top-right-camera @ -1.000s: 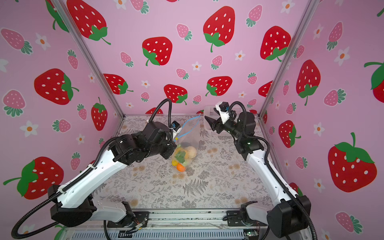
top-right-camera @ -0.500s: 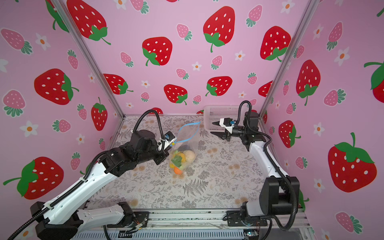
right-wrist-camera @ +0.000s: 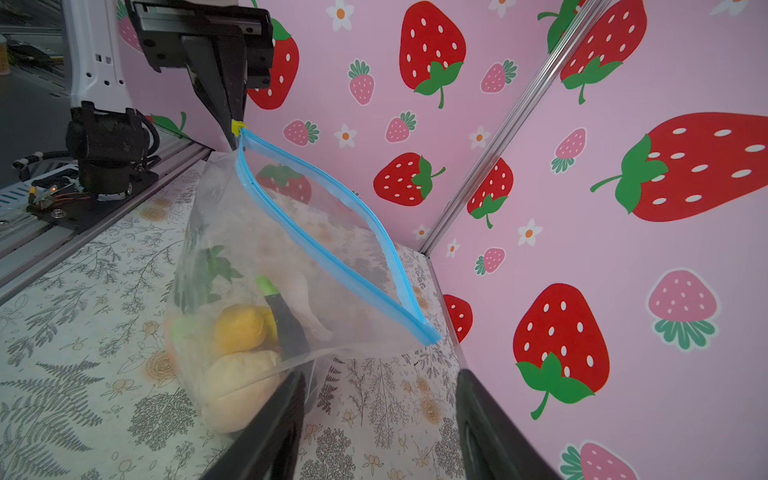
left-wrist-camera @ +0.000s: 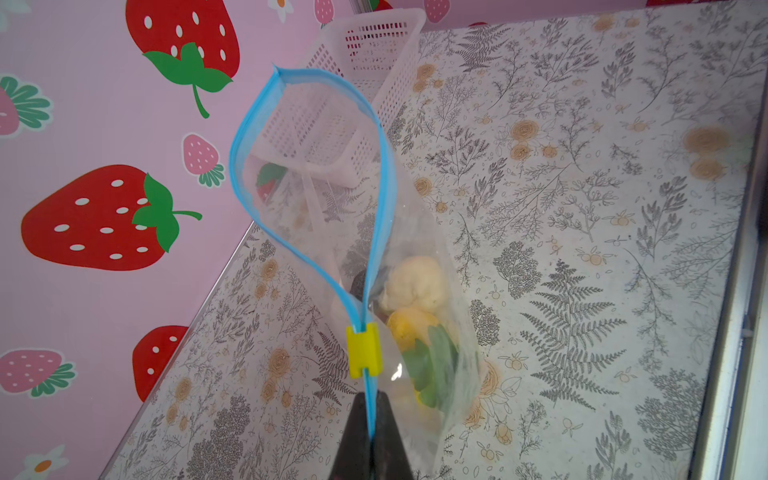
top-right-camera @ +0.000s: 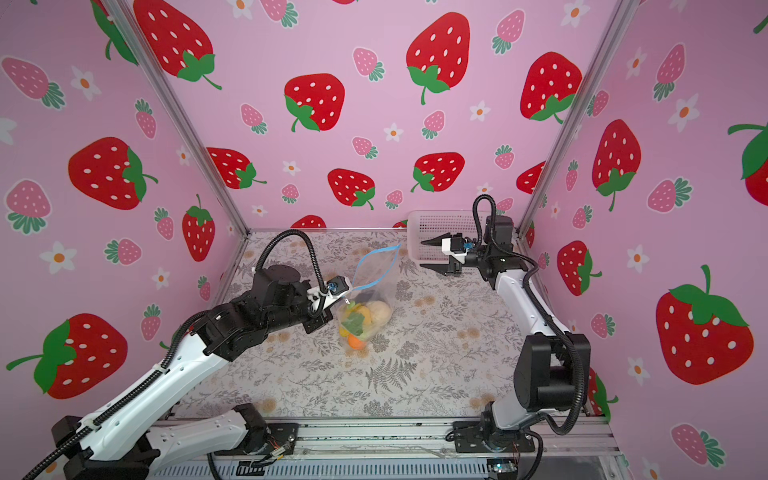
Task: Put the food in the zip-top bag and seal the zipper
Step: 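Open and withdraw the right gripper while the left gripper holds the zipper, then grasp the far end of the blue zipper with the right gripper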
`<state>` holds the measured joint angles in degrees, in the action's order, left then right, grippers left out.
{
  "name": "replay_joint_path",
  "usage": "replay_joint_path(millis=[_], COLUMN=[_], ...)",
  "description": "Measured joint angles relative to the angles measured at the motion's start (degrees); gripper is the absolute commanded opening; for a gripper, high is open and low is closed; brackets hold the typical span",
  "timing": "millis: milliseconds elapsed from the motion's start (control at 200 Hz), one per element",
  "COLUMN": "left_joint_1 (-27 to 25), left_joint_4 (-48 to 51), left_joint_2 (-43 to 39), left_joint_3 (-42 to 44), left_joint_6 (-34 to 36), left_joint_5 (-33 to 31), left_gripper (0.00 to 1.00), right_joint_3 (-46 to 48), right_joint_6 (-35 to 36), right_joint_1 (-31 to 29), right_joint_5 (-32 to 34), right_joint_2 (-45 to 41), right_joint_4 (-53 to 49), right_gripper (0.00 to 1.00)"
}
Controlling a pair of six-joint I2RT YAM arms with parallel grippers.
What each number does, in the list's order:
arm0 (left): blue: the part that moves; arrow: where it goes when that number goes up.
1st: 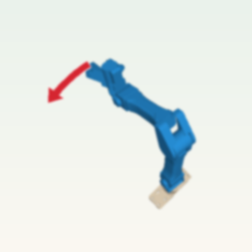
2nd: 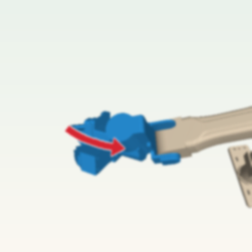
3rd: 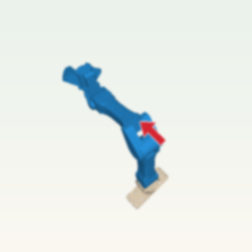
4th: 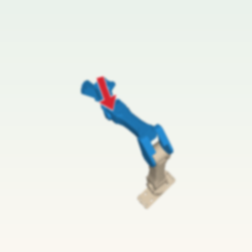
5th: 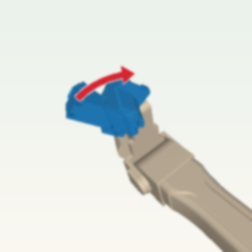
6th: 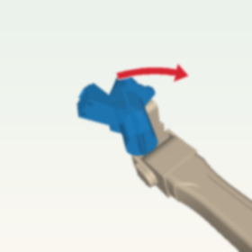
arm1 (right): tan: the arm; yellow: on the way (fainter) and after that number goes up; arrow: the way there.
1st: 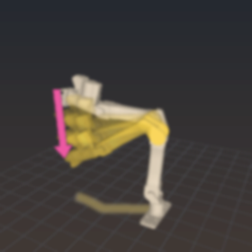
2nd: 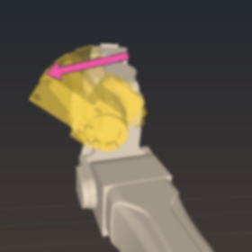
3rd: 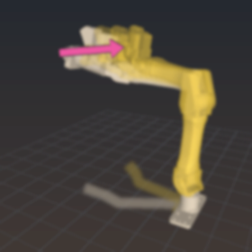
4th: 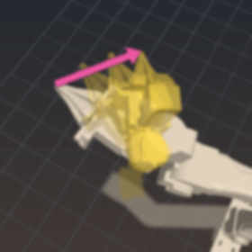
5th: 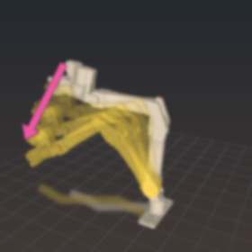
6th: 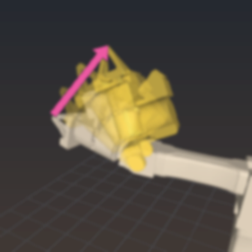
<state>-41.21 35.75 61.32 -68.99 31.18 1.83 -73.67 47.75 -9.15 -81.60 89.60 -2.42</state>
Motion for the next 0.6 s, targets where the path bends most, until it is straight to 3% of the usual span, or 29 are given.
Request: replay_joint_path(millis=[370, 600], left_joint_1=[0.09, 0.09], left_joint_4=[-0.22, -0.35], left_joint_2=[-0.04, -0.09], left_joint_3=[0.02, 0.02], left_joint_6=[1.84, 1.88], left_joint_5=[0.90, 1.31], left_gripper=[0.00, 0.00], right_joint_3=[-9.90, -15.17], right_joint_6=[-0.61, -2.25], right_joint_1=[-3.17, -4.42], right_joint_5=[-0.07, -0.81], right_joint_2=[9.97, 14.69], right_joint_4=[-0.42, -0.48], right_gripper=[0.70, 0.69])
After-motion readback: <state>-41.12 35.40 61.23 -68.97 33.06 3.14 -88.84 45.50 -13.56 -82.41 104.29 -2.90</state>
